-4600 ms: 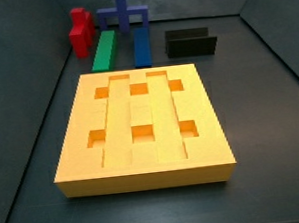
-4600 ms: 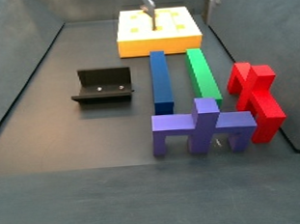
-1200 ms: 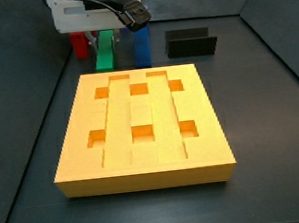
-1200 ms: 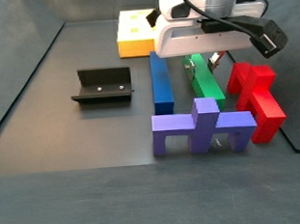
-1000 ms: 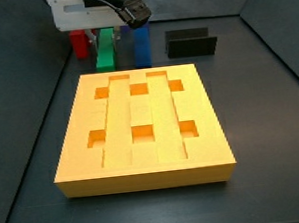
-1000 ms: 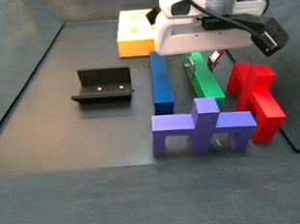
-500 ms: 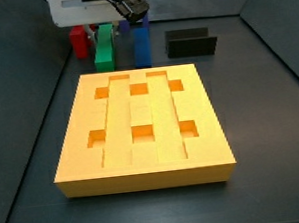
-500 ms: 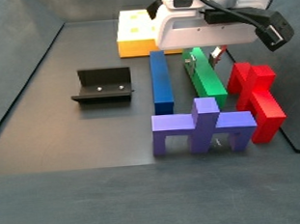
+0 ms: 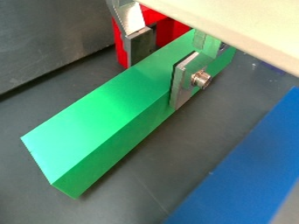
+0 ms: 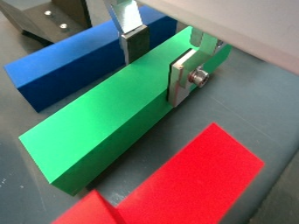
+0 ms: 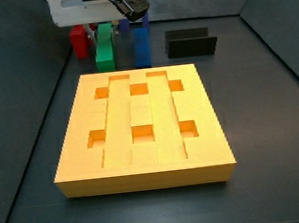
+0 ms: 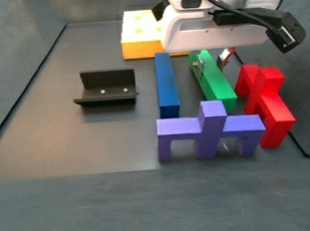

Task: Pick up the green object. Move up. Move to above the board. Insert the green object.
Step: Pick up the green object, then move up, then move to above the board.

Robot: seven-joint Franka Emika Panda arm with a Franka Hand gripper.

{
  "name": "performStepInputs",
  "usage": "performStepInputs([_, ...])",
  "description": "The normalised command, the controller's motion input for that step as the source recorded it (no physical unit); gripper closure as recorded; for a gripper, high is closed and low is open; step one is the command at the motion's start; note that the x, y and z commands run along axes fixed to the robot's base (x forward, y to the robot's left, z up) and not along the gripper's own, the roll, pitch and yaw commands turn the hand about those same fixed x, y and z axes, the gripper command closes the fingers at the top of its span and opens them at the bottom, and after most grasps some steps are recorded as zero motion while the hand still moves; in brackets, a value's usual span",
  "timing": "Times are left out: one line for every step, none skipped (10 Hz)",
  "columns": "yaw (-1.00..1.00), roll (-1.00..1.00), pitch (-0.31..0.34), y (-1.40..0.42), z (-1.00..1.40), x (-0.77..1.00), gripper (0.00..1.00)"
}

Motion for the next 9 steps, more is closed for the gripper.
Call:
performStepInputs([0.00,0.00,0.000,0.00,0.00,0.00,1.00])
performStepInputs([0.00,0.00,0.000,0.00,0.83,0.00,1.00])
performStepInputs([-0.01,-0.01,0.007,-0.08,0.82,0.00,1.00])
performStepInputs([0.00,-0.03,0.029,-0.07,0.53,-0.03,1.00])
performStepInputs([0.00,-0.05,0.006,-0.04,0.25,0.01,1.00])
performStepInputs([0.00,0.00,0.000,0.00,1.40,0.00,1.00])
performStepInputs([0.00,0.00,0.010,0.00,1.40,-0.01,1.00])
performStepInputs([0.00,-0.04,0.036,-0.01,1.40,-0.05,1.00])
performStepInputs([-0.01,-0.07,0.012,0.00,1.40,-0.02,1.00])
